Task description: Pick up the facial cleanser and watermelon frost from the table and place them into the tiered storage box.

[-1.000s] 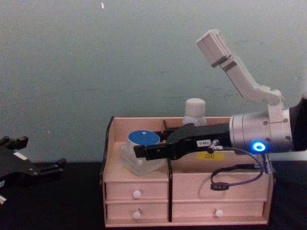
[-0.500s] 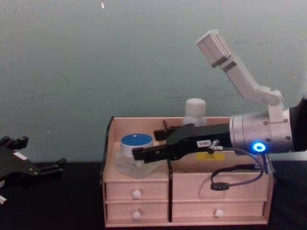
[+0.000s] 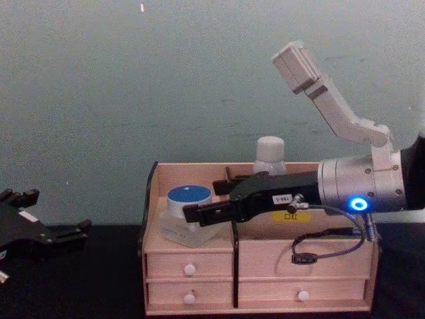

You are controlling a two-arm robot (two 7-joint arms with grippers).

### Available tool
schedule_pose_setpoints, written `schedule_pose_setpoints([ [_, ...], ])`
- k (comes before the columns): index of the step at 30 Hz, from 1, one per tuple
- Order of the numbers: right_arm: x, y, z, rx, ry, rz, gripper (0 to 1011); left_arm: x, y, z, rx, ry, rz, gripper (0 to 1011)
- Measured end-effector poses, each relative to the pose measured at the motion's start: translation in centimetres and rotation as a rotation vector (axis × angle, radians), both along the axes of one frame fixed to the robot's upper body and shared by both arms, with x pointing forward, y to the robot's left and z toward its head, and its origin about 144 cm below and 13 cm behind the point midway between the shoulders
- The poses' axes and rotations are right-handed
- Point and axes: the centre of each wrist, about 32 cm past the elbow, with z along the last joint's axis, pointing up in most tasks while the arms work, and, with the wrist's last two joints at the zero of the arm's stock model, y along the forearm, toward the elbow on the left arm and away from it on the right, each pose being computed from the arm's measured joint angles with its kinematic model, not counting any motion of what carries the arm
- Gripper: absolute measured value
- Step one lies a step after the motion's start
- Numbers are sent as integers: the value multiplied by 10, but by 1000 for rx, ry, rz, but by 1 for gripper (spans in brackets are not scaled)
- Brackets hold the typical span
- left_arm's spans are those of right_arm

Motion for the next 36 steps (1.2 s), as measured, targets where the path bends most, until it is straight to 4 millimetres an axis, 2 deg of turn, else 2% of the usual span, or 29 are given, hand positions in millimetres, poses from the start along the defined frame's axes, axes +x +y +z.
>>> schedule_pose_setpoints([
  [16, -2, -3, 5, 40, -28, 4, 1000, 0, 0, 0, 0, 0, 0, 1001],
  [25, -10, -7, 13, 63, -51, 20, 1000, 0, 0, 0, 0, 0, 0, 1001],
  [30, -20, -15, 19, 74, -75, 22, 1000, 0, 0, 0, 0, 0, 0, 1001],
  [36, -39, -36, 25, 90, -102, -4, 1000, 0, 0, 0, 0, 0, 0, 1001],
])
